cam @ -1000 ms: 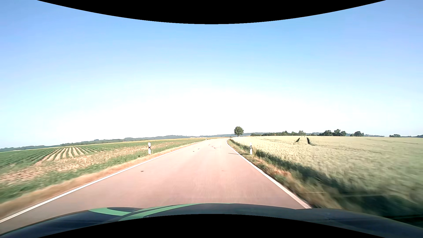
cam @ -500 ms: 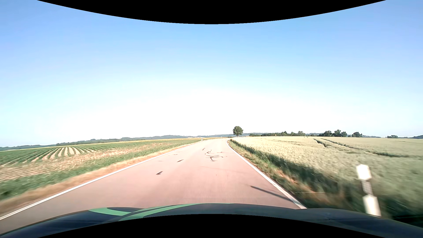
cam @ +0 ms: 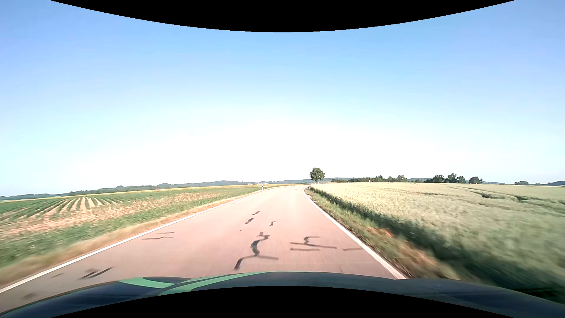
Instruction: Follow the waypoints while adhering to traffic rules and regulations
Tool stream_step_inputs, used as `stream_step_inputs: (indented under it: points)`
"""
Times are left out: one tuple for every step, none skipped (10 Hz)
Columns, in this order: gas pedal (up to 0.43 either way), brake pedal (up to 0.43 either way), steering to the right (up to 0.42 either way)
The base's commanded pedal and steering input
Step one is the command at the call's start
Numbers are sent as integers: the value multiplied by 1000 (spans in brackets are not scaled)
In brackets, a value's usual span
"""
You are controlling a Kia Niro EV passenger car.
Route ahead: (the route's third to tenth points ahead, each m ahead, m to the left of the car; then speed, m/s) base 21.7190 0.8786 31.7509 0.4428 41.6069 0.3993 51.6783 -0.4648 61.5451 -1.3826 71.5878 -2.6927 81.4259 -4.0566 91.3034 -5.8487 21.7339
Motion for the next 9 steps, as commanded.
stream_step_inputs:
  points:
    - [268,0,6]
    - [268,0,6]
    - [268,0,6]
    - [268,0,6]
    - [268,0,6]
    - [268,0,7]
    - [268,0,9]
    - [260,0,11]
    - [240,0,12]
